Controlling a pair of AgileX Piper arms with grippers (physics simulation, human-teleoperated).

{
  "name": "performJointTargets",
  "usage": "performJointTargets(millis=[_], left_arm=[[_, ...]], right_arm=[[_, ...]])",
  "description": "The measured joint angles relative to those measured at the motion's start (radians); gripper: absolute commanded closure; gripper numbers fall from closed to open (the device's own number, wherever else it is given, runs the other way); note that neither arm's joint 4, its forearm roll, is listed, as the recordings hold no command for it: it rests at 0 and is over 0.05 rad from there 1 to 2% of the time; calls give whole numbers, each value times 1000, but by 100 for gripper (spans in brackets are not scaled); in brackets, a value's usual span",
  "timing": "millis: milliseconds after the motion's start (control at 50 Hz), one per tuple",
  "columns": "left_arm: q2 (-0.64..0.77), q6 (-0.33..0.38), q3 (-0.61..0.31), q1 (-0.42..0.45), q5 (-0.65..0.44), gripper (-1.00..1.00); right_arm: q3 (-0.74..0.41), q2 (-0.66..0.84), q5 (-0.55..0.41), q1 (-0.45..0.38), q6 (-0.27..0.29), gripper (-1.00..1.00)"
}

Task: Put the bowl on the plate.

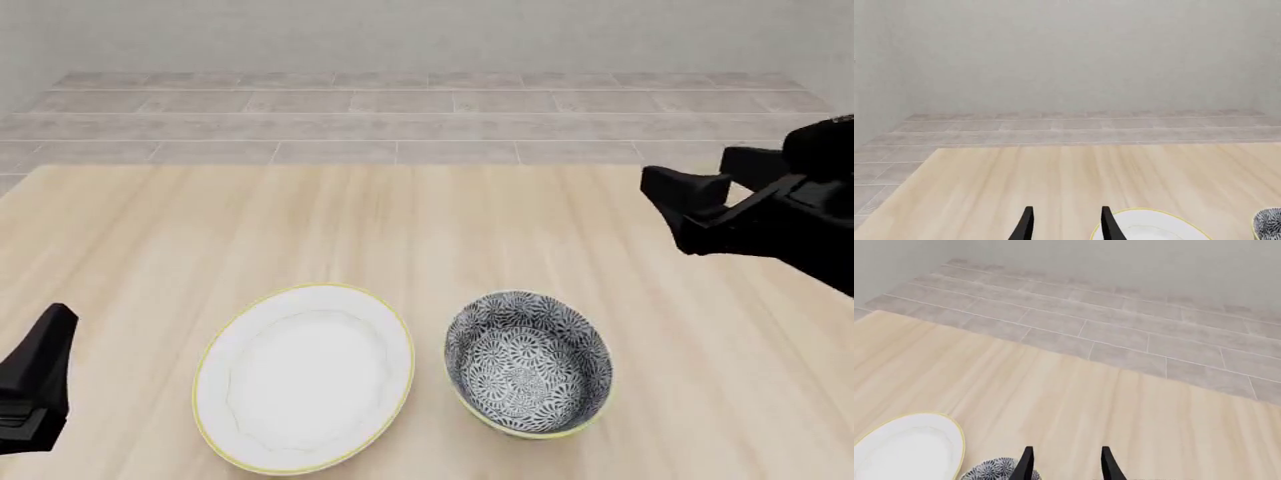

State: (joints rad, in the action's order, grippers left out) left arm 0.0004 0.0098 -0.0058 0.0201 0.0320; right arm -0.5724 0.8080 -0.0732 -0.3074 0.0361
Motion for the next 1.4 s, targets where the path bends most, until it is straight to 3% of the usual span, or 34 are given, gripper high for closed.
performJointTargets(millis=[560, 1400], left_arm=[[0, -4, 3, 2, 2, -100], [1, -5, 4, 7, 5, -100]], right_arm=[[34, 92, 48, -31, 44, -100], [115, 198, 138, -79, 33, -100]])
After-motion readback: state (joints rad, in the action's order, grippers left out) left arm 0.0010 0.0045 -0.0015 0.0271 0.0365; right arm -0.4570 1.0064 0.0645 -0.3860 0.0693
